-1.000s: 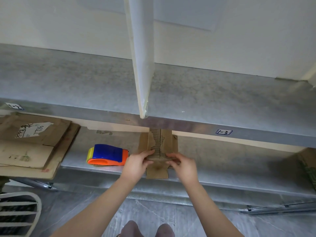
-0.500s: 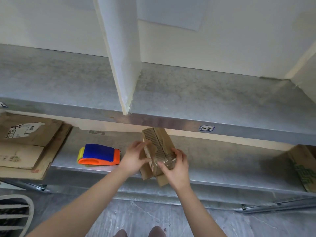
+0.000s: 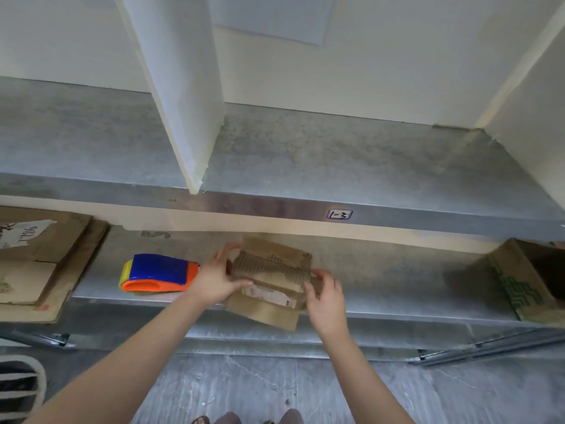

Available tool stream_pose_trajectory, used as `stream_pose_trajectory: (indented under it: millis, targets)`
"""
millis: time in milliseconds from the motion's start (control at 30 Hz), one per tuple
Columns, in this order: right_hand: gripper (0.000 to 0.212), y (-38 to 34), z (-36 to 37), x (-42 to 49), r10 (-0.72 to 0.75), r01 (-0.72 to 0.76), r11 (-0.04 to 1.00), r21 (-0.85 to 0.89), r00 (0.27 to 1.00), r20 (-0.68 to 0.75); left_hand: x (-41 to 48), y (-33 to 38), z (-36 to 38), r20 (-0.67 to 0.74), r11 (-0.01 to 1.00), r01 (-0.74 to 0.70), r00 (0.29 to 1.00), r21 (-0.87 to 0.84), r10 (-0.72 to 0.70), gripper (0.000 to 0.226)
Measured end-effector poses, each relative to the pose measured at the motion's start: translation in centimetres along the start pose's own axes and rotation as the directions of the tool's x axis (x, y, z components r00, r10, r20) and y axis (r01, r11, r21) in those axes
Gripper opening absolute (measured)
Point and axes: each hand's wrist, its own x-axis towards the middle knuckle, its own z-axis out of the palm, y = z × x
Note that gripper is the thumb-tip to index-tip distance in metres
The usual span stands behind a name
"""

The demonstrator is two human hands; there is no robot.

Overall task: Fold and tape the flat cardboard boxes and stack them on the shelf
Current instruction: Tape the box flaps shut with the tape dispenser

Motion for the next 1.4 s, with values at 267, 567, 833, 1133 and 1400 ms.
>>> stream_pose_trajectory:
  millis: [267,567,833,1133,1400]
  targets:
    - [0.065,-0.9,-0.4,2.1,-0.063,0.057,0.998,0.038,0.977,0.203,-2.8,0.1,0.1,0.055,0.99,-0.021,0.998,0.142,0.014,0.09]
    - [0.04,-3.3,1.8,4.2,-0.199,0.239,0.947,-0.214,0.961,0.192,-4.7,0.3,0.7,-0.009,0.987,-0.002,1.0,0.16,0.003,0.077]
    - [0.065,-2.5,3.4,-2.1,-0.259,0.268,0.963,-0.001,0.93,0.263,-6.7,0.9,4.5,-0.088,0.997,-0.064,0.994,-0.034,0.061,0.074]
    - [0.063,-2.4,3.4,0.3,-0.254,0.287,0.956,-0.057,0.911,0.326,-3.8,1.1,3.1,-0.012,0.94,-0.137,0.989,0.314,0.148,0.069]
    - [0.066,-3.3,3.2,0.3,-0.218,0.282,0.943,-0.178,0.926,0.309,-3.1,1.5,1.4,0.082,0.879,-0.124,0.992,0.459,0.097,0.073]
